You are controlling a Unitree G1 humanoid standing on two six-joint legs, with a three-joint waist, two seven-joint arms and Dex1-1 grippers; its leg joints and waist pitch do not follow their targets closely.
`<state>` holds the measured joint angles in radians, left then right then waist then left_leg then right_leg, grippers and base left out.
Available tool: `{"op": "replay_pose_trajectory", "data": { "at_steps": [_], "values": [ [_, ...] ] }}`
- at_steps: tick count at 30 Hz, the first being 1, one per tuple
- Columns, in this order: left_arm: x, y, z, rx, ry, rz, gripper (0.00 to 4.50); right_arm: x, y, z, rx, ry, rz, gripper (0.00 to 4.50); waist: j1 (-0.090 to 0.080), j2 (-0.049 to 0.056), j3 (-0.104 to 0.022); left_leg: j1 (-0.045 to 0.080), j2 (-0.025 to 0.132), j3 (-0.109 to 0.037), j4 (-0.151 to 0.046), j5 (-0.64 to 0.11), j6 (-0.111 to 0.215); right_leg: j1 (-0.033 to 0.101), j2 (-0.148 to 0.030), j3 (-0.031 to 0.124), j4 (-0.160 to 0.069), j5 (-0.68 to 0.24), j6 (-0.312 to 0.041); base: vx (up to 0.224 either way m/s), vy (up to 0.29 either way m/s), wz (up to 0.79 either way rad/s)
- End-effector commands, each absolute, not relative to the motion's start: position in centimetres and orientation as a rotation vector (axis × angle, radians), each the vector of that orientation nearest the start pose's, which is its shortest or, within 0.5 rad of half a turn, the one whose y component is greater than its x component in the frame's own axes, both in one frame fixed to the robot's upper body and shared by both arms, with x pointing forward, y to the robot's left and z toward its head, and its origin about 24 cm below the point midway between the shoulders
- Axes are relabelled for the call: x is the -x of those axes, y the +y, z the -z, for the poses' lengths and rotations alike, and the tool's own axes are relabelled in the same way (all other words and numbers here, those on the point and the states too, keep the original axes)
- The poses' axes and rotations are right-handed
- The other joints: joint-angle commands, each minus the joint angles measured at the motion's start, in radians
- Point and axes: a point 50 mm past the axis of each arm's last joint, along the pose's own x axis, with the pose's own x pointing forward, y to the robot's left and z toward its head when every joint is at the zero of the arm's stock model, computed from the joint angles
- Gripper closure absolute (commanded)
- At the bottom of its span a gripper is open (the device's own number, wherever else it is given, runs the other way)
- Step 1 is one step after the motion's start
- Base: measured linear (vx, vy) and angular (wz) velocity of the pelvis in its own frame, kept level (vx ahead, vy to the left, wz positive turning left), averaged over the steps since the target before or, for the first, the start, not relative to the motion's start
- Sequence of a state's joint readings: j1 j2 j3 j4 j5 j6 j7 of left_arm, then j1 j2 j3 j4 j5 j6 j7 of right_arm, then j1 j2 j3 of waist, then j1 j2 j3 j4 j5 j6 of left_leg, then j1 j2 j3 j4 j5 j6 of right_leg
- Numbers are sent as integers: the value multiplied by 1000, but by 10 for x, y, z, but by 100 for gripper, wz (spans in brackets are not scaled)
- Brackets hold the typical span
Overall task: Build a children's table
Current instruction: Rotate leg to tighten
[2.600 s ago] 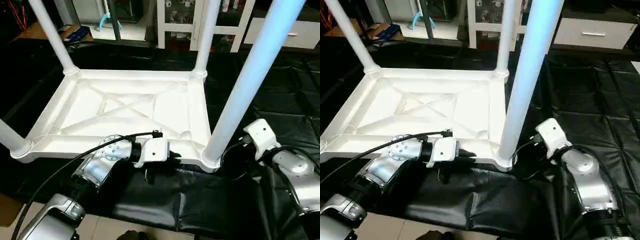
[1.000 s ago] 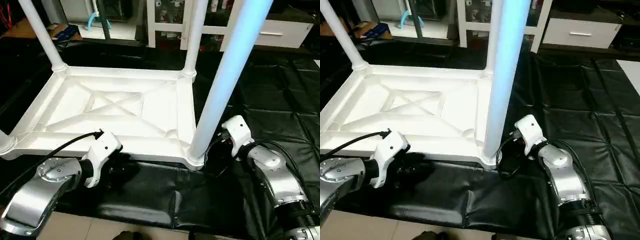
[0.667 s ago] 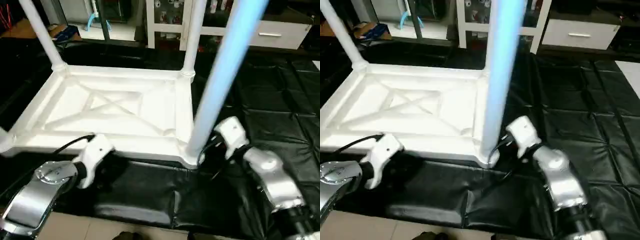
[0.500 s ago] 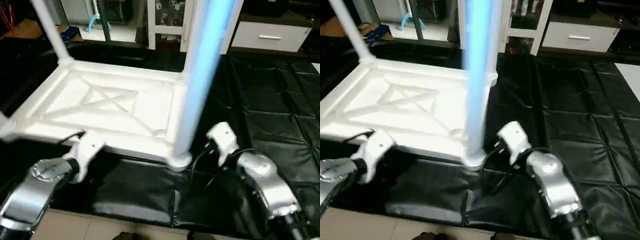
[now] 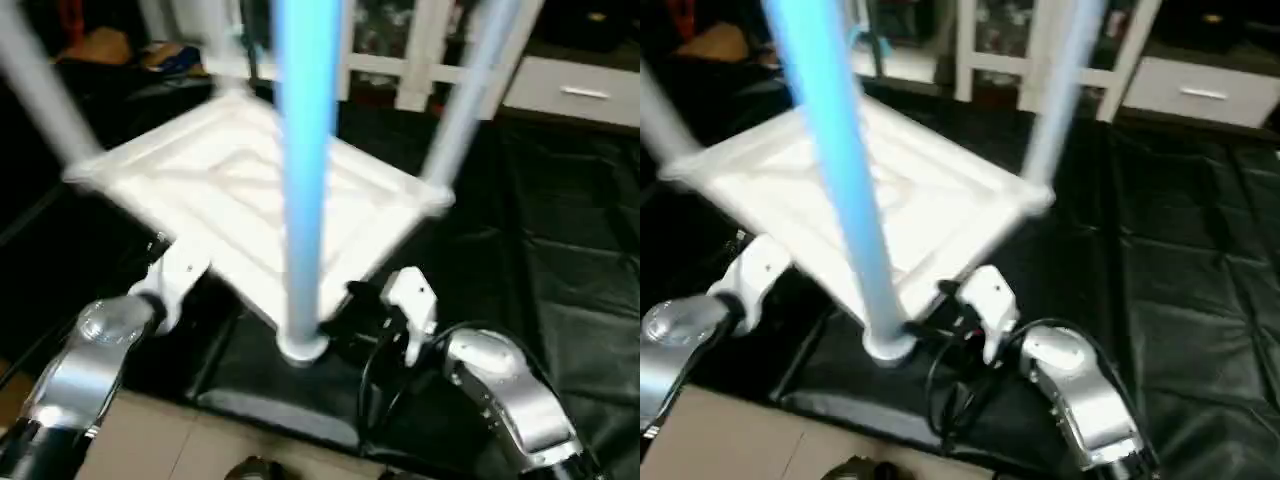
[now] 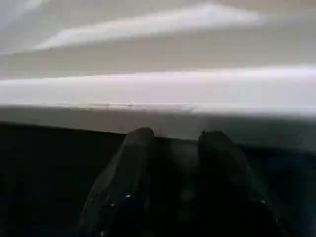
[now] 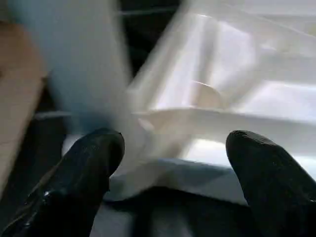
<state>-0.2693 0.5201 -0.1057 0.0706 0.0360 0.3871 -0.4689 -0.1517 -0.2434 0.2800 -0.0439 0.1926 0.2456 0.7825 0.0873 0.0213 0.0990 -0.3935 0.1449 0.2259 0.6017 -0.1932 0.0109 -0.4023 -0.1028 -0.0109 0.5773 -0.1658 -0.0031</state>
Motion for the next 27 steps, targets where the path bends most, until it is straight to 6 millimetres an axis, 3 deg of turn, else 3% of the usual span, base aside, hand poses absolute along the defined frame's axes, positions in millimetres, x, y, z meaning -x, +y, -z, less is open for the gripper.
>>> {"op": "replay_pose_trajectory", "data": {
  "at_steps": [1, 2, 5, 6, 8, 9, 10, 12, 14, 16, 19, 20, 21, 22, 24, 26, 27],
  "values": [
    [-304, 189, -91, -496, 166, 488, 267, -244, -79, -64, 43, 104, -1138, 60, -16, 11, -73, 55, 79, -48, -100, -277, -37, 1, -29, 21, -45, -154, -154, 0, 0, 0],
    [-305, 189, -93, -471, 139, 480, 267, -247, -81, -65, 39, 101, -1123, 60, -17, 7, -73, 47, 78, -50, -102, -276, -39, 5, -32, 21, -43, -148, -154, 0, 0, 0],
    [-306, 190, -96, -452, 98, 469, 267, -250, -83, -65, 44, 98, -1097, 60, -23, 3, -75, 40, 76, -52, -101, -257, -36, 12, -33, 18, -38, -127, -150, 0, 0, 0],
    [-305, 193, -97, -429, 86, 450, 267, -252, -85, -66, 48, 93, -1076, 60, -31, 2, -72, 35, 76, -53, -103, -263, -34, 14, -35, 19, -40, -139, -149, 0, 0, 0],
    [-303, 201, -96, -417, 87, 411, 267, -257, -88, -68, 46, 76, -1033, 60, -39, -2, -74, 35, 75, -52, -101, -275, -31, 14, -38, 19, -42, -157, -151, 0, 0, 0],
    [-300, 207, -93, -415, 101, 388, 267, -260, -90, -70, 46, 64, -1013, 60, -49, -6, -77, 26, 75, -57, -99, -250, -18, 23, -42, 18, -37, -147, -156, 0, 0, 0],
    [-296, 212, -91, -412, 120, 368, 267, -263, -92, -73, 46, 49, -994, 60, -57, -7, -75, 24, 76, -58, -100, -246, -7, 22, -41, 17, -39, -151, -159, 0, 0, 0],
    [-290, 218, -87, -406, 144, 354, 267, -269, -95, -76, 54, 32, -964, 60, -61, -4, -75, 28, 77, -56, -97, -244, 3, 18, -39, 18, -42, -157, -167, 0, 0, 0],
    [-277, 224, -80, -385, 190, 360, 267, -284, -105, -82, 81, 7, -889, 60, -66, -6, -76, 24, 78, -57, -97, -217, 8, 22, -38, 17, -37, -135, -186, 0, 0, 0],
    [-271, 225, -78, -366, 208, 375, 267, -291, -110, -84, 99, 3, -854, 60, -63, -4, -75, 36, 78, -51, -94, -224, 11, 12, -33, 18, -42, -138, -189, 0, 0, 0],
    [-261, 223, -73, -349, 243, 421, 267, -304, -119, -84, 163, 18, -786, 60, -55, -2, -73, 36, 79, -49, -96, -210, 0, 12, -28, 16, -39, -119, -197, 0, 0, 0],
    [-257, 222, -72, -334, 255, 444, 267, -310, -122, -84, 191, 24, -764, 60, -49, -4, -73, 47, 78, -43, -94, -226, -6, 5, -25, 18, -43, -123, -192, 0, 0, 0],
    [-250, 218, -70, -304, 274, 486, 267, -321, -126, -84, 238, 33, -731, 60, -51, -3, -76, 47, 80, -46, -92, -224, -17, 5, -30, 17, -35, -115, -207, 0, 0, 0],
    [-246, 216, -70, -285, 282, 505, 267, -325, -128, -84, 255, 36, -722, 60, -56, -9, -70, 27, 75, -48, -99, -232, -17, 20, -29, 16, -38, -148, -199, 0, 0, 0],
    [-244, 213, -71, -258, 279, 529, 267, -331, -127, -86, 277, 35, -739, 60, -53, -5, -70, 42, 77, -44, -95, -266, -25, 7, -29, 20, -43, -173, -193, 0, 0, 0],
    [-240, 209, -75, -233, 275, 558, 265, -336, -124, -87, 322, 32, -810, 43, -55, -3, -72, 42, 78, -46, -95, -277, -28, 8, -30, 20, -40, -162, -192, 0, 0, 0],
    [-240, 209, -75, -233, 275, 558, 265, -336, -124, -87, 322, 32, -810, 43, -57, -5, -69, 35, 77, -47, -97, -276, -26, 12, -27, 19, -42, -163, -192, 0, 0, 0]
  ]
}}
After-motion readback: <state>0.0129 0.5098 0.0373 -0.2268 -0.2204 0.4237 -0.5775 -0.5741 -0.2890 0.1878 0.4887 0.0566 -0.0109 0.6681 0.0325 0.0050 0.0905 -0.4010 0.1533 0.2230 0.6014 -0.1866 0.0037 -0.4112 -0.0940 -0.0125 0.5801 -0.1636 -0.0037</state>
